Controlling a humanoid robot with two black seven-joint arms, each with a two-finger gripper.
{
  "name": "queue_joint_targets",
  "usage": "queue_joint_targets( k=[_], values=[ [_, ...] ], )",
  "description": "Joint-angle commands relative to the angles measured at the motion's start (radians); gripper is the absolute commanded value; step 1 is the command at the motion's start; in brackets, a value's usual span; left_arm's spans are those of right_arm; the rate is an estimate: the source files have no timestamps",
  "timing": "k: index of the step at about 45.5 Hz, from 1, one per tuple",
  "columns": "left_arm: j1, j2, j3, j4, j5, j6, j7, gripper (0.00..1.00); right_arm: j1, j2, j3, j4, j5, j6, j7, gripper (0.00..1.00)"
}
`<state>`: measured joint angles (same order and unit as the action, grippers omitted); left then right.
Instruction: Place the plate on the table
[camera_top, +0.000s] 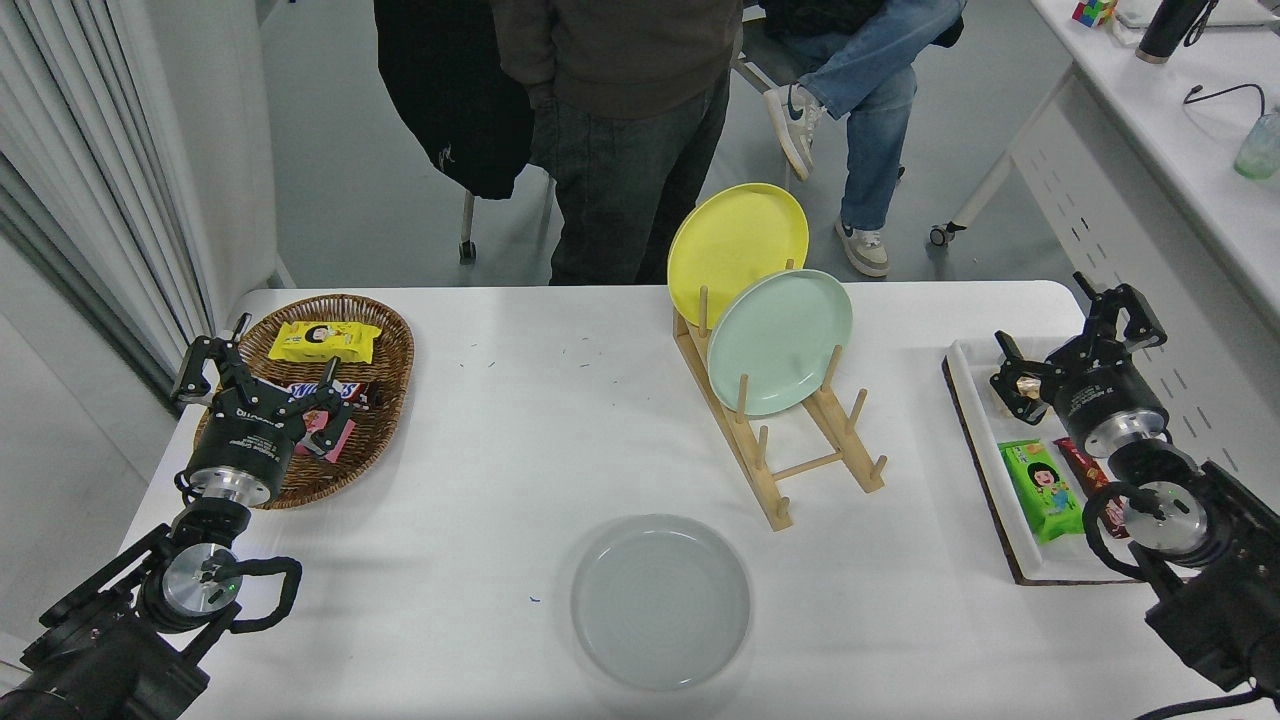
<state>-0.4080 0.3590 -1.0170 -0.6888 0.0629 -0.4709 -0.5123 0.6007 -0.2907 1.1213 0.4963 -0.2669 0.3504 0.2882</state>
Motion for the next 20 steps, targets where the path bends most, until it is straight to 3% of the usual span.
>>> queue_joint_targets(
  k=[1,20],
  values=[
    [0.0,0.0,0.0,0.0,0.0,0.0,0.0,0.98,-0.002,0.015,0.009,0.001,0.0,0.009,0.0,0.99],
    [0.0,0.0,0.0,0.0,0.0,0.0,0.0,0.98,-0.002,0.041,0.04,0.002,0.0,0.01,0.0,0.99]
  ],
)
